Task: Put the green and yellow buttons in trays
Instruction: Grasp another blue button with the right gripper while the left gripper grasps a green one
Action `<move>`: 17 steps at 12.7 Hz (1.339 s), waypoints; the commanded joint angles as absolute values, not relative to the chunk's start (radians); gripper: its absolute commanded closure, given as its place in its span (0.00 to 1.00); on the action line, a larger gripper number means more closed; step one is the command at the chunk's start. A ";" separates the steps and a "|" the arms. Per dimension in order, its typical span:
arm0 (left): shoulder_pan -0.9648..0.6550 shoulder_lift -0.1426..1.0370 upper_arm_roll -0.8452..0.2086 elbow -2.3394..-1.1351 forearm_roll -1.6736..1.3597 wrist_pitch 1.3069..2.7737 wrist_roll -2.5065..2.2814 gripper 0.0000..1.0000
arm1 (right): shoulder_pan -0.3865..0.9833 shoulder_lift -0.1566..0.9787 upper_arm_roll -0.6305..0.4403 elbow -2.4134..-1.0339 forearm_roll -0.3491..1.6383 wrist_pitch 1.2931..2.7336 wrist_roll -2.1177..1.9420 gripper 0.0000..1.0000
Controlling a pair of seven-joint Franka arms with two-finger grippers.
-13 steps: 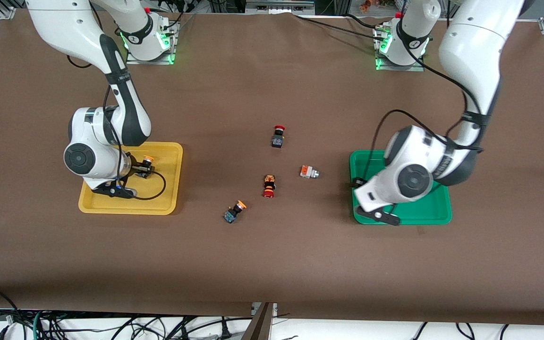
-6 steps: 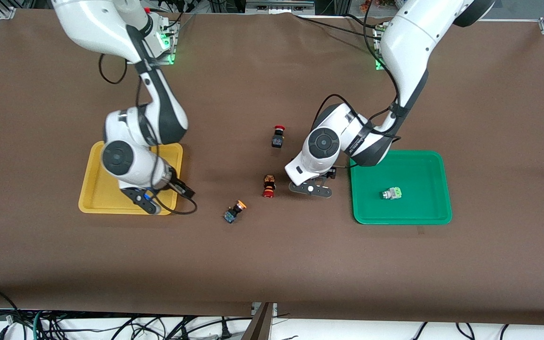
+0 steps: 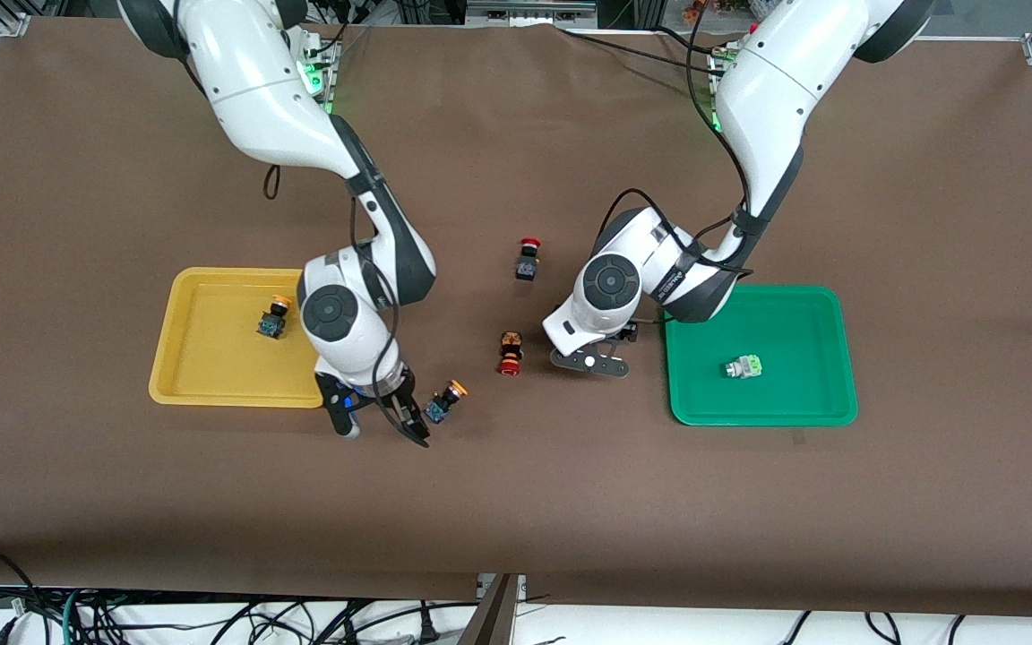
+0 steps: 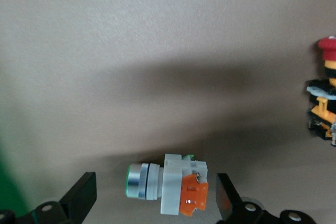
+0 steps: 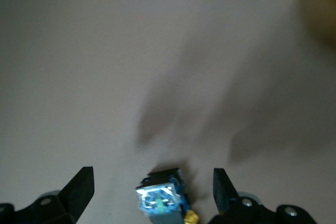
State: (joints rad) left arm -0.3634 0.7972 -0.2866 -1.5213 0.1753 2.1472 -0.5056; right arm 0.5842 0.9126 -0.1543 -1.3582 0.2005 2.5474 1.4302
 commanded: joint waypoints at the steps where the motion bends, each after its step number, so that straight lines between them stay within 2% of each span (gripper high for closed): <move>1: -0.388 0.807 -0.276 -1.523 0.206 2.157 -0.515 0.00 | 0.591 0.946 -0.163 -1.310 0.212 2.579 1.436 0.00; 6: -0.385 0.808 -0.275 -1.545 0.210 2.157 -0.512 0.00 | 0.624 1.012 -0.164 -1.285 0.204 2.574 1.396 0.00; 7: -0.379 0.808 -0.275 -1.548 0.245 2.157 -0.514 0.28 | 0.624 1.011 -0.164 -1.285 0.206 2.569 1.391 0.00; 8: -0.377 0.805 -0.276 -1.551 0.262 2.154 -0.512 0.48 | 0.624 1.009 -0.167 -1.285 0.201 2.556 1.391 0.03; 9: -0.377 0.799 -0.276 -1.551 0.262 2.146 -0.512 0.64 | 0.624 1.002 -0.170 -1.284 0.187 2.533 1.393 0.51; 10: -0.371 0.790 -0.276 -1.549 0.262 2.140 -0.503 0.71 | 0.624 0.991 -0.176 -1.284 0.178 2.501 1.393 1.00; 13: -0.329 0.720 -0.276 -1.499 0.264 1.998 -0.485 0.73 | 0.618 0.954 -0.192 -1.284 0.117 2.341 1.359 1.00; 15: -0.257 0.678 -0.276 -1.468 0.264 1.881 -0.294 0.72 | 0.606 0.908 -0.190 -1.285 0.126 2.236 1.228 1.00; 17: -0.169 0.672 -0.275 -1.485 0.267 1.861 -0.093 0.71 | 0.572 0.870 -0.190 -1.285 0.127 2.119 1.168 1.00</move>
State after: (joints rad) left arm -0.2461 0.6865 -0.2659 -1.4599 0.2411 1.8824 -0.2509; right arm 0.6056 0.9217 -0.1985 -1.2751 0.1356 2.2170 1.2380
